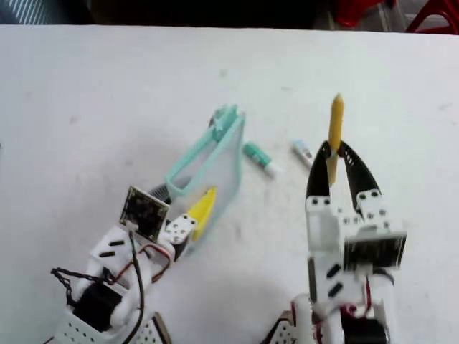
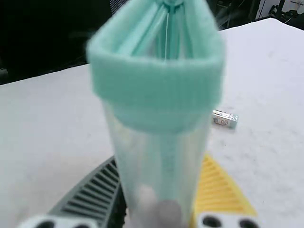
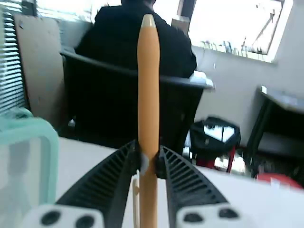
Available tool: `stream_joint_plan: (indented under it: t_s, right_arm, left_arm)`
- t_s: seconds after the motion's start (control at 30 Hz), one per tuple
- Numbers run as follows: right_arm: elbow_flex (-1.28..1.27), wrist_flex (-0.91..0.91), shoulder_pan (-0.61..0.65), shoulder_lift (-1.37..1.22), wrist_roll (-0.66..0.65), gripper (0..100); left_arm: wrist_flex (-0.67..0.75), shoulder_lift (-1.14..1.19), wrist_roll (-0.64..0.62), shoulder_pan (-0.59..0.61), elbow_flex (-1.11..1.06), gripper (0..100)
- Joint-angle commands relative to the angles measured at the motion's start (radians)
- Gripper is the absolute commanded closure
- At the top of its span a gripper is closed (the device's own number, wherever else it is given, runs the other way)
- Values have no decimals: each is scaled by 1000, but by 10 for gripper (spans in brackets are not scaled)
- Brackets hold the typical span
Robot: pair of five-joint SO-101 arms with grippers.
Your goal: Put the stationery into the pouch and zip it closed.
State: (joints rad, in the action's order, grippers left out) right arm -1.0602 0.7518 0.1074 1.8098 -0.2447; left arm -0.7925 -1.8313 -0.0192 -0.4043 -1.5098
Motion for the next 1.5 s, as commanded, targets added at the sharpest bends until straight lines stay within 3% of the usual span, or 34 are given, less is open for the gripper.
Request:
stream_joint_plan:
  t_s: [0.0, 0.43, 0.73, 1.0, 1.47]
  right_arm:
    - [176, 8, 68, -15, -107, 982]
    - [543, 36, 73, -18, -104, 982]
    - [1010, 56, -18, -338, 150, 982]
    - [1401, 271, -13, -691, 443, 982]
    - [1430, 354, 401, -1009, 486, 982]
  left_arm:
    - [23, 8, 6, -16, 2, 823]
    - [23, 8, 6, -16, 2, 823]
    - [23, 8, 6, -16, 2, 823]
    - [23, 8, 6, -16, 2, 823]
    - [25, 8, 6, -16, 2, 823]
